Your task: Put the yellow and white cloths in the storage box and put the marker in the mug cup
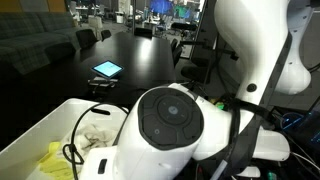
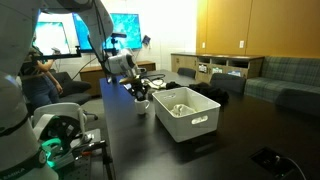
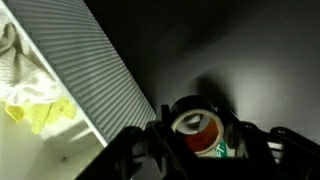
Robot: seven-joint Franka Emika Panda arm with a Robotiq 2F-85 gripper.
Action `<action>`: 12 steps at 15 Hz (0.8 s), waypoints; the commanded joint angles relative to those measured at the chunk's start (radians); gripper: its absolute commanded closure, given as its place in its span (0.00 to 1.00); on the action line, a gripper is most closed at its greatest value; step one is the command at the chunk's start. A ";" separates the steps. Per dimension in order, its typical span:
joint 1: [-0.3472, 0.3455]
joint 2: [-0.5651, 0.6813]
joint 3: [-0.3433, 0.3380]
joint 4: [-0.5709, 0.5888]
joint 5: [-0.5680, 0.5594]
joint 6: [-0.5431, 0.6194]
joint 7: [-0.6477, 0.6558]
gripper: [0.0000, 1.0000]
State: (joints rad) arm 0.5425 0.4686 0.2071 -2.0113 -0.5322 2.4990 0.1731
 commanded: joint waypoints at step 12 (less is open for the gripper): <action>0.068 0.183 -0.005 0.244 0.111 -0.024 -0.019 0.75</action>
State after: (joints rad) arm 0.5939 0.6282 0.2080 -1.8164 -0.4572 2.4982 0.1729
